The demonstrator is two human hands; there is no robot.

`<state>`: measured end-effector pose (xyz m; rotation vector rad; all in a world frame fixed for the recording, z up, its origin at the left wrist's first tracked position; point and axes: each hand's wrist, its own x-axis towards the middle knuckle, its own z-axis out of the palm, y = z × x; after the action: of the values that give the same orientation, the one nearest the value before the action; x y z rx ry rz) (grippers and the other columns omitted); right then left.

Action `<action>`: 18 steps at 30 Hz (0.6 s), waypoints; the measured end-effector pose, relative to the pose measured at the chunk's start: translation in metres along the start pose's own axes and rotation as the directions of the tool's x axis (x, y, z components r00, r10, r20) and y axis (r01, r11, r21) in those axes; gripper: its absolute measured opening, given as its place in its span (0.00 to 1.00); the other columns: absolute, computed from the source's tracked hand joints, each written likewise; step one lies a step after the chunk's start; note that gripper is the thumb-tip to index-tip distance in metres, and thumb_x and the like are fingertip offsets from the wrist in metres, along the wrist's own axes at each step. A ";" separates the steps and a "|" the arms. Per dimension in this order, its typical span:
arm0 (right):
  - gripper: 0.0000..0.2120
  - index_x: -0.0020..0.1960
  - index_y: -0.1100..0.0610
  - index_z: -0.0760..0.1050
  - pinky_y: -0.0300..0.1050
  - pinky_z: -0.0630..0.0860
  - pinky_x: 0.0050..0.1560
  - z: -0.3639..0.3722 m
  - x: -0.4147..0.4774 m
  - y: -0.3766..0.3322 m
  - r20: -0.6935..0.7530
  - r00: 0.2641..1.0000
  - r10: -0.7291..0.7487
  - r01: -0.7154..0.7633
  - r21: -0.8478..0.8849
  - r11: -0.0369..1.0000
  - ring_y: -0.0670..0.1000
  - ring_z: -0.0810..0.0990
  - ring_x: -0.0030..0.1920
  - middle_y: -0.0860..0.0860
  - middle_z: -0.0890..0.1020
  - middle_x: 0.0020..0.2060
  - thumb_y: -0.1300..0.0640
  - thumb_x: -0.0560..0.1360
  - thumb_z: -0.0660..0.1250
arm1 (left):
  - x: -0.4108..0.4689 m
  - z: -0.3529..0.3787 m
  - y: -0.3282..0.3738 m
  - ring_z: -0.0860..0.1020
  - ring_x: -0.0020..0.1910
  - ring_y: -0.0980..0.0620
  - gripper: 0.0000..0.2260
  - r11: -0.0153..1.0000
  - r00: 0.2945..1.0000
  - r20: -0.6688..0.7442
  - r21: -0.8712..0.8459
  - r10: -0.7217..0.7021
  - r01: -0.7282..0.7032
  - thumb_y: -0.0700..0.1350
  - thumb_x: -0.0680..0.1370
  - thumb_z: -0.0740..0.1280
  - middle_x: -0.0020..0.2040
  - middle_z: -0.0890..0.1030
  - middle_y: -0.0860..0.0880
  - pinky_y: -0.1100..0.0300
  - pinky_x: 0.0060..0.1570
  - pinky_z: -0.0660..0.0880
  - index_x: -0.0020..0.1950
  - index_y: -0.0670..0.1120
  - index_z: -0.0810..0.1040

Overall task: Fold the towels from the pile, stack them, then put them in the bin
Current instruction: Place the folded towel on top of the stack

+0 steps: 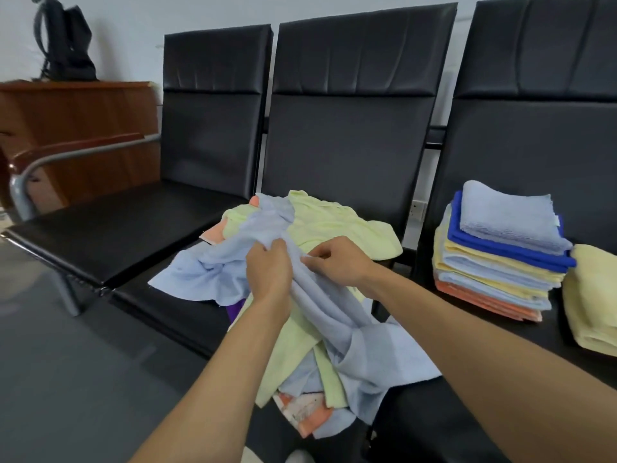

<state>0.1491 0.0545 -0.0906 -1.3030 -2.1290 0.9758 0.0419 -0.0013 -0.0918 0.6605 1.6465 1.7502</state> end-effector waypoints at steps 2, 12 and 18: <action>0.17 0.45 0.68 0.79 0.45 0.71 0.44 -0.004 -0.001 0.000 -0.003 1.000 0.030 -0.029 0.112 0.993 0.50 0.72 0.41 0.55 0.79 0.39 0.53 0.78 0.63 | -0.008 0.000 0.008 0.69 0.38 0.48 0.09 0.994 0.993 0.073 0.042 0.093 -0.096 0.37 0.79 0.59 0.33 0.70 0.47 0.61 0.33 0.64 0.41 0.39 0.74; 0.15 0.58 0.54 0.78 0.52 0.75 0.61 -0.098 -0.065 0.016 -0.167 0.905 0.391 -0.121 0.780 0.614 0.53 0.81 0.54 0.52 0.83 0.53 0.46 0.78 0.62 | -0.067 0.034 0.046 0.82 0.48 0.48 0.08 0.985 0.883 0.435 -0.083 0.174 -0.154 0.38 0.78 0.60 0.47 0.83 0.43 0.53 0.48 0.78 0.50 0.43 0.79; 0.11 0.53 0.61 0.79 0.45 0.77 0.45 -0.151 -0.121 0.053 -0.342 0.859 0.380 0.025 0.770 0.637 0.53 0.82 0.48 0.53 0.84 0.46 0.57 0.74 0.68 | -0.108 0.082 0.045 0.83 0.40 0.55 0.09 0.989 0.753 0.644 -0.134 0.135 -0.063 0.35 0.79 0.60 0.45 0.83 0.44 0.63 0.35 0.78 0.54 0.39 0.79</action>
<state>0.3377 0.0121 -0.0363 -1.1445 -1.0015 1.2694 0.1698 -0.0263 -0.0322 1.1703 1.0346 1.4175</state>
